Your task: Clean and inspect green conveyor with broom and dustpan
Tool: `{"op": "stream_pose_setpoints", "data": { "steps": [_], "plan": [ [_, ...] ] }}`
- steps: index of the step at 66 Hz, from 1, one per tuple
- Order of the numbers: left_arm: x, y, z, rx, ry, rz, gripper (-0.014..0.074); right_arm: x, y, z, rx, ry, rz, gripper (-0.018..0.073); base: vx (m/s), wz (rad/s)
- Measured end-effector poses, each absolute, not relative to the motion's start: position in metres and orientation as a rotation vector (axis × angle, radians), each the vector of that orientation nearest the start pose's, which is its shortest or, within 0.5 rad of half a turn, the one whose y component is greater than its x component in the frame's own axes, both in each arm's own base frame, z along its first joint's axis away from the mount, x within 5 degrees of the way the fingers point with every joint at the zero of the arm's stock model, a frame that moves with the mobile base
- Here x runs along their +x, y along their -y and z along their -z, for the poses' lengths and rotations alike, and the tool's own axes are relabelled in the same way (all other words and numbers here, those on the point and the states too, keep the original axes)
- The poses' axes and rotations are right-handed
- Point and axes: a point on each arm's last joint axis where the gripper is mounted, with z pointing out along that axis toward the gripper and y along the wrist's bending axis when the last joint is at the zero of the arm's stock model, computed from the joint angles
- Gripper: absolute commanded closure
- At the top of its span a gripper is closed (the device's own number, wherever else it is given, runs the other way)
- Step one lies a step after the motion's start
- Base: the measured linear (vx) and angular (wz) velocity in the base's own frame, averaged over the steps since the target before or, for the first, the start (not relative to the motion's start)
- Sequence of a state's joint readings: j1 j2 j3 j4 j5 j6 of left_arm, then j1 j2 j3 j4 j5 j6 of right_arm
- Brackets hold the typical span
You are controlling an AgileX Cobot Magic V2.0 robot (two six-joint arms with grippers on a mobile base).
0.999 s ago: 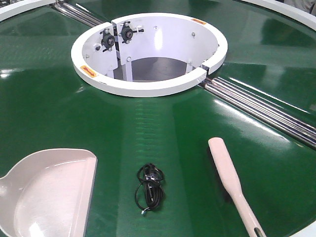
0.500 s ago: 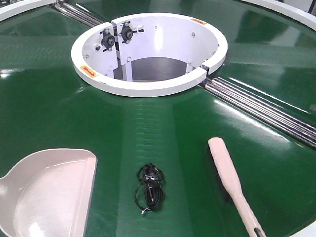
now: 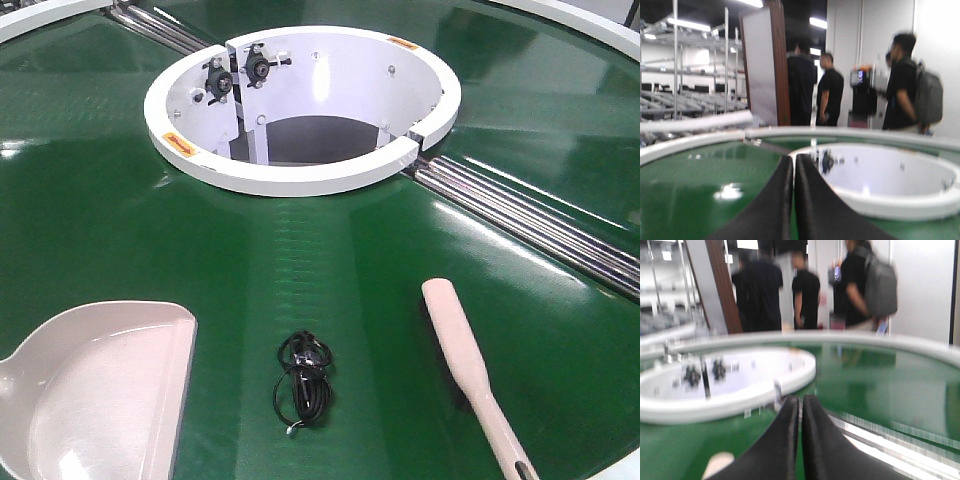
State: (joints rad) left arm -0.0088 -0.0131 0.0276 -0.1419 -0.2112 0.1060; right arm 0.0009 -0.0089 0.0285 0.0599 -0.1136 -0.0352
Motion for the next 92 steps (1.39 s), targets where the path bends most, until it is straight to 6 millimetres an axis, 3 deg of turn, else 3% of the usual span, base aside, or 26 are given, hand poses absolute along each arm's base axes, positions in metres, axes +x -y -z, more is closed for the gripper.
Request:
{"op": "stream_pose_setpoints", "data": {
  "steps": [5,10,22,30,41,52,64,71,92],
  "plan": [
    [0.051,-0.003,-0.229,-0.058,-1.231,0.023,0.0619,0.054,0.001,-0.223,0.022,-1.351,-0.015,0.0565,0.0,0.0],
    [0.048,-0.003,-0.242,-0.063,-1.191,0.029,0.0619,0.049,0.0,-0.247,0.018,-1.3,-0.014,0.0565,0.0,0.0],
    [0.026,-0.002,-0.312,-0.04,-1.085,0.042,0.0619,0.031,0.0,-0.304,-0.001,-1.286,-0.01,0.0565,0.0,0.0],
    [0.025,0.001,-0.352,0.004,-1.18,0.018,0.0615,0.032,-0.001,-0.336,-0.01,-1.388,-0.013,0.0565,0.0,0.0],
    [0.051,0.003,-0.387,0.06,-1.42,-0.013,0.0562,0.057,-0.002,-0.368,-0.015,-1.55,-0.028,0.0547,0.0,0.0],
    [0.085,0.005,-0.383,0.123,-1.607,-0.025,0.0381,0.097,-0.007,-0.371,-0.074,-1.721,-0.055,0.0398,0.0,0.0],
    [0.106,0.008,-0.371,0.138,-1.731,0.002,0.0076,0.131,-0.019,-0.357,-0.229,-1.844,-0.133,-0.0006,0.0,0.0],
    [0.111,0.008,-0.369,0.139,-1.759,0.007,-0.0011,0.143,-0.025,-0.352,-0.262,-1.867,-0.206,-0.0164,0.0,0.0],
    [0.113,0.008,-0.368,0.139,-1.765,0.007,0.0024,0.171,-0.038,-0.339,-0.321,-1.99,-0.397,-0.0134,0.0,0.0]
  ]
}}
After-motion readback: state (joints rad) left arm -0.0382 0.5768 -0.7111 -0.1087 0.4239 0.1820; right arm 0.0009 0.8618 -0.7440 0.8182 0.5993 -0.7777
